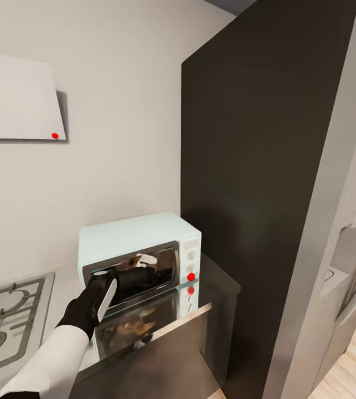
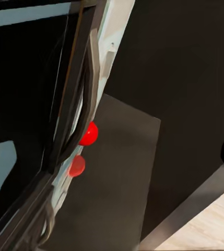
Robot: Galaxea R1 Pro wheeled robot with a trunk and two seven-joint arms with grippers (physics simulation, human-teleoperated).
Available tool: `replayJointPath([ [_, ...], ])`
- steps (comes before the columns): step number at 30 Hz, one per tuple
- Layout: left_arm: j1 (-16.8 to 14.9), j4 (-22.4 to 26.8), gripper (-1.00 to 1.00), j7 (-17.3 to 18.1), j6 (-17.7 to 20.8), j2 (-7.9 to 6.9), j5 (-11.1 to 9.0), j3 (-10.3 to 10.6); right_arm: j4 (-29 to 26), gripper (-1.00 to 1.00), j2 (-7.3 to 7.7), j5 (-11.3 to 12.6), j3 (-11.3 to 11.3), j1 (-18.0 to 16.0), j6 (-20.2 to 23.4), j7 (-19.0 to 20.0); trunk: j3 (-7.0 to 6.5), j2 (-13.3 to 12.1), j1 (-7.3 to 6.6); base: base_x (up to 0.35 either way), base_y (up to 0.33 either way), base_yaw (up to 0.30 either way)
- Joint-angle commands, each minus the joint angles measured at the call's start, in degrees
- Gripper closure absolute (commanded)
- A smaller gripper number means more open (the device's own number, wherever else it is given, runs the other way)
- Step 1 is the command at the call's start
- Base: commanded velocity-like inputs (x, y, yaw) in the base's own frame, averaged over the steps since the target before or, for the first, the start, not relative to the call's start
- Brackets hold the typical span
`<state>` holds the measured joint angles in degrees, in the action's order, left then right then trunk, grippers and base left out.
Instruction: In the kitchen, take the popcorn bag from the countertop, put it into the microwave, and heat it until the popcorn is cooked so the cooked popcorn ends up inside the bag.
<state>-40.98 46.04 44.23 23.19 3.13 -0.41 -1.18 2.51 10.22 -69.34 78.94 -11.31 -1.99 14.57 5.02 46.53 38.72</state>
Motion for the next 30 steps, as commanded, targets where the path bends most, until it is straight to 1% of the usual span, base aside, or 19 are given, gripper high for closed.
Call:
replayJointPath([
  [1, -0.06, 0.11, -1.00, -1.86, -0.10, 0.04, -0.03, -0.31, 0.13, -1.00, 0.05, -0.45, 0.43, -0.03, -0.15, 0.02, 0.08, 0.05, 0.02, 0.017, 0.000, 0.000],
  [3, -0.06, 0.11, -1.00, -1.86, -0.12, 0.04, -0.07, -0.31, 0.13, -1.00, 0.04, -0.45, 0.43, -0.03, -0.18, 0.02, 0.08, 0.05, 0.02, -0.010, 0.000, 0.000],
  [5, -0.06, 0.11, -1.00, -1.86, -0.15, 0.04, -0.04, -0.31, 0.13, -1.00, 0.04, -0.42, 0.43, -0.03, -0.17, 0.02, 0.08, 0.05, 0.02, -0.263, 0.000, 0.000],
  [27, -0.06, -0.04, -1.00, -1.86, -0.16, 0.04, -0.11, -0.31, 0.13, -1.00, 0.05, -0.45, 0.43, -0.03, -0.17, 0.02, 0.08, 0.05, 0.02, -0.338, 0.000, 0.000],
  [30, -0.06, -4.55, -1.00, -1.88, -1.02, 0.04, -0.10, -0.32, 0.13, -1.00, 0.06, -0.45, 0.43, -0.03, -0.20, -0.03, 0.08, 0.05, 0.02, -0.340, 0.000, 0.000],
])
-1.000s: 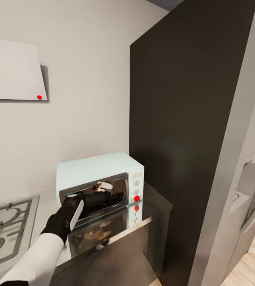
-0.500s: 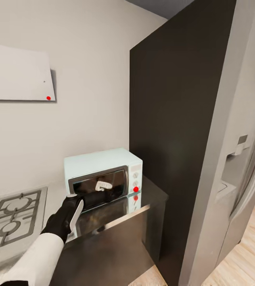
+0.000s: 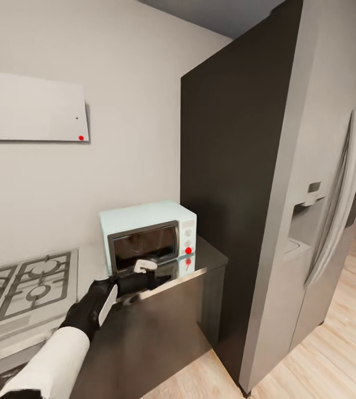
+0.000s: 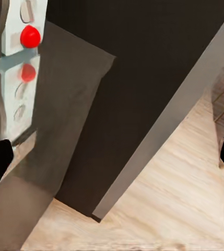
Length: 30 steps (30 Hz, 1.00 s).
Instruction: In the kitchen, take the popcorn bag from the countertop, put it into the microwave, and heat it until the popcorn is cooked so the cooked popcorn ends up inside the bag.
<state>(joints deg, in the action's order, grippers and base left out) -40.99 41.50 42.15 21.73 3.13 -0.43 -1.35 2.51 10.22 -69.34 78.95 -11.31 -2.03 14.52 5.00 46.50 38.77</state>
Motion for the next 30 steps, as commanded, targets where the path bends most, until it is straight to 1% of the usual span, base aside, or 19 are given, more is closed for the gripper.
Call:
replayJointPath([
  [1, -0.05, -1.47, -1.00, 0.20, -0.22, 0.01, -0.10, -0.16, 0.13, -1.00, 0.06, -0.44, 0.41, -0.03, -0.16, 0.00, 0.10, 0.09, -0.02, -0.341, 0.000, 0.000],
  [3, -0.05, -9.18, -1.00, 0.19, -1.43, -0.28, -0.10, -0.35, 0.12, -1.00, 0.05, -0.44, 0.41, -0.03, -0.18, -0.01, 0.10, 0.09, -0.02, -0.344, 0.000, 0.000],
  [4, -0.05, -16.73, -1.00, 0.16, -3.54, -1.70, -0.10, -0.45, 0.13, -1.00, 0.02, -0.44, 0.38, -0.03, -0.37, 0.01, 0.10, 0.09, -0.02, -0.345, 0.000, 0.000],
  [8, -0.05, -33.91, -1.00, 0.09, -9.16, -4.46, -0.21, -0.61, 0.13, -1.00, 0.03, -0.44, 0.40, -0.03, -0.50, 0.00, 0.10, 0.09, -0.02, -0.345, 0.000, 0.000],
  [9, -0.03, -37.16, -1.00, -1.42, -10.15, -5.01, -0.24, -0.60, 0.13, -1.00, 0.05, -0.44, 0.40, -0.03, -0.51, -0.01, 0.10, 0.09, -0.02, -0.252, 0.000, 0.000],
  [10, 0.16, -38.76, -1.00, -6.17, -10.53, -5.31, -0.24, -0.59, 0.13, -1.00, 0.06, -0.44, 0.41, -0.03, -0.51, -0.01, 0.10, 0.09, -0.02, -0.129, 0.000, 0.000],
  [11, 0.49, -39.37, -1.00, -10.53, -10.54, -5.41, -0.22, -0.56, 0.13, -1.00, 0.03, -0.44, 0.41, -0.03, -0.51, -0.01, 0.10, 0.09, -0.02, -0.082, 0.000, 0.000],
  [12, 1.99, -39.92, -1.00, -17.74, -10.55, -5.27, -0.21, -0.48, 0.13, -1.00, 0.00, -0.44, 0.41, -0.03, -0.52, -0.02, 0.10, 0.09, -0.02, -0.042, 0.000, 0.000],
  [13, 4.90, -40.18, -1.00, -24.04, -10.57, -5.12, -0.18, -0.48, 0.13, -1.00, 0.02, -0.43, 0.41, -0.03, -0.50, -0.02, 0.10, 0.09, -0.02, -0.022, 0.000, 0.000],
  [14, 7.88, -40.31, -1.00, -27.82, -10.57, -5.05, -0.19, -0.49, 0.11, -1.00, 0.04, -0.39, 0.43, -0.03, -0.47, -0.02, 0.10, 0.09, -0.02, -0.011, 0.000, 0.000],
  [15, 11.82, -40.38, -1.00, -29.94, -10.57, -5.36, -0.19, -0.49, -0.02, -1.00, 0.06, -0.37, 0.46, -0.03, -0.45, -0.06, 0.10, 0.09, -0.02, -0.006, 0.000, 0.000],
  [17, 17.57, -40.42, -1.00, -31.58, -10.66, -6.12, -0.19, -0.49, -0.22, -1.00, 0.06, -0.36, 0.48, -0.03, -0.44, -0.12, 0.10, 0.09, -0.02, -0.003, 0.000, 0.000],
  [18, 22.62, -40.43, -1.00, -32.39, -10.76, -6.63, -0.19, -0.49, -0.32, -1.00, 0.06, -0.36, 0.49, -0.03, -0.43, -0.57, 0.11, 0.09, -0.02, -0.001, 0.000, 0.014],
  [20, 27.73, -40.44, -1.00, -32.85, -10.81, -6.90, -0.19, -0.49, -0.38, -1.00, 0.07, -0.36, 0.50, -0.03, -0.60, -2.69, 0.15, 0.09, -0.02, 0.000, 0.000, 0.113],
  [23, 31.12, -40.45, -1.00, -33.65, -10.61, -6.98, -0.19, -0.49, -0.39, -1.00, 0.07, -0.36, 0.54, -0.03, -1.50, -5.37, 0.18, 0.09, -0.02, 0.000, 0.000, 0.229],
  [26, 32.67, -40.45, -1.00, -37.58, -10.42, -6.86, -0.19, -0.43, -0.45, -1.00, 0.11, -0.36, 0.86, -0.03, -3.41, -6.15, 0.19, 0.09, -0.02, 0.000, 0.000, 0.267],
  [27, 33.27, -40.45, -1.00, -37.96, -10.41, -6.85, -0.19, -0.42, -0.46, -1.00, 0.13, -0.36, 0.89, -0.03, -4.35, -6.19, 0.22, 0.09, -0.02, 0.000, 0.000, 0.256],
  [29, 35.11, -40.45, -1.00, -38.56, -10.39, -6.79, -0.19, -0.44, -0.48, -1.00, 0.20, -0.36, 0.93, -0.05, -9.49, -6.23, 0.34, 0.09, -0.02, 0.000, 0.000, 0.192],
  [30, 35.43, -40.45, -1.00, -38.62, -10.39, -6.80, -0.19, -0.46, -0.48, -1.00, 0.22, -0.36, 0.94, -0.20, -10.72, -6.24, 0.41, 0.09, -0.02, 0.000, 0.000, 0.182],
])
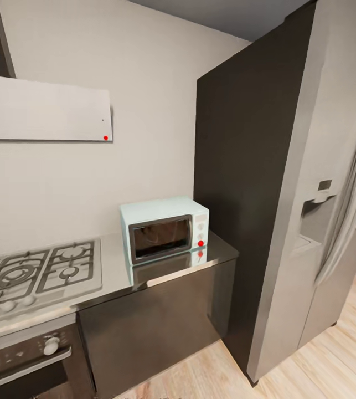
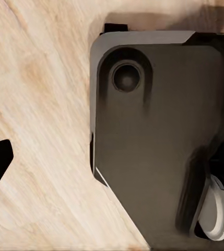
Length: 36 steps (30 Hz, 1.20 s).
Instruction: In the kitchen, take the popcorn bag from the countertop, put it into the microwave, and heat it until the popcorn is cooked so the cooked popcorn ends up inside the bag.
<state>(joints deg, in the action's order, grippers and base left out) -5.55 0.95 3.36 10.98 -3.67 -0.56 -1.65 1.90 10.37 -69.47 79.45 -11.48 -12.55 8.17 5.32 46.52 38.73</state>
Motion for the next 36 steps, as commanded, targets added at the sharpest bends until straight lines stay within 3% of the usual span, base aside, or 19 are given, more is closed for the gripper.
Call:
replayJointPath([
  [1, 0.25, 0.10, -1.00, 0.12, 0.36, -0.02, -0.06, -0.18, 0.08, -1.00, 0.07, -0.23, 0.44, -0.22, -1.35, 0.10, 0.16, 0.07, 0.01, 0.000, 0.000, 0.203],
  [7, 1.25, 0.10, -1.00, 0.07, 0.36, 0.08, -0.06, -0.12, 0.04, -1.00, 0.12, -0.23, 0.46, -3.54, -8.96, 0.30, 0.45, 0.07, 0.01, 0.000, 0.000, 0.191],
  [28, 1.33, 0.15, -1.00, -0.02, -0.51, 1.11, -0.22, -0.29, 0.13, -1.00, -0.14, -0.21, 0.20, -4.12, -8.54, 0.32, 1.58, 0.07, 0.01, 0.035, -0.039, 0.047],
  [31, 1.33, 0.16, -1.00, -0.02, -0.52, 1.11, -0.23, -0.29, 0.13, -1.00, -0.17, -0.23, 0.24, -6.20, -8.54, 0.33, 1.86, 0.07, 0.01, 0.002, -0.003, 0.002],
  [32, 1.33, 0.19, -1.00, -0.02, -0.52, 1.12, -0.23, -0.29, 0.13, -1.00, -0.18, -0.23, 0.20, -10.57, -7.43, 0.32, 1.95, 0.07, 0.01, 0.000, 0.000, 0.000],
  [34, 1.33, 0.19, -1.00, -0.02, -0.52, 1.12, -0.23, -0.29, 0.13, -1.00, -0.37, -0.23, 0.19, -12.80, -4.73, 0.34, 2.14, 0.07, 0.01, 0.000, 0.000, 0.000],
  [36, 1.33, 0.19, -1.00, -0.02, -0.52, 1.12, -0.23, -0.29, 0.13, -1.00, -0.82, -0.23, 0.18, -17.16, -0.20, 0.35, 2.32, 0.07, 0.01, 0.000, 0.000, 0.000],
])
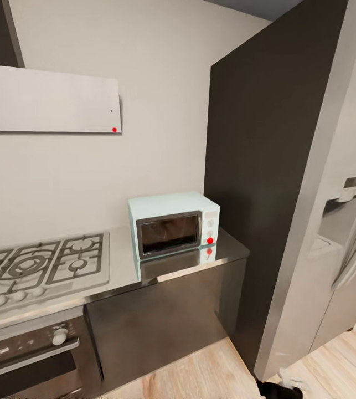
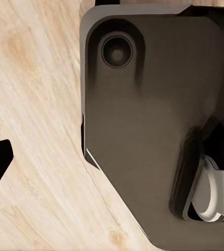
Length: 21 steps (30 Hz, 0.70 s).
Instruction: In the kitchen, take the popcorn bag from the countertop, put it into the microwave, and heat it until the popcorn is cooked so the cooked popcorn ends up inside the bag.
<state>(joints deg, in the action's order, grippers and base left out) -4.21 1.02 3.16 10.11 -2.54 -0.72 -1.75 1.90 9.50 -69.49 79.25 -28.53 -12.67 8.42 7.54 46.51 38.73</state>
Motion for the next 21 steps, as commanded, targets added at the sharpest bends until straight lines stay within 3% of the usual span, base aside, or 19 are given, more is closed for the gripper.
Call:
replayJointPath([
  [1, -0.01, 0.12, -1.00, 0.18, 0.35, 0.03, -0.07, -0.18, 0.13, -1.00, -0.09, -0.21, 0.38, -2.87, 2.88, 0.10, 0.20, 0.07, 0.01, 0.000, 0.000, 0.000],
  [12, -0.01, 0.12, -1.00, 0.18, 0.35, 0.23, -0.07, -0.18, 0.13, -1.00, -0.19, -0.21, 0.38, -15.53, 11.93, 0.16, 1.22, 0.07, 0.01, 0.000, 0.000, 0.000],
  [21, -0.01, 0.12, -1.00, 0.18, 0.28, 0.33, -0.07, -0.18, 0.13, -1.00, -0.19, -0.21, 0.38, -23.22, 12.48, 0.22, 1.93, 0.07, 0.01, 0.000, 0.000, 0.014],
])
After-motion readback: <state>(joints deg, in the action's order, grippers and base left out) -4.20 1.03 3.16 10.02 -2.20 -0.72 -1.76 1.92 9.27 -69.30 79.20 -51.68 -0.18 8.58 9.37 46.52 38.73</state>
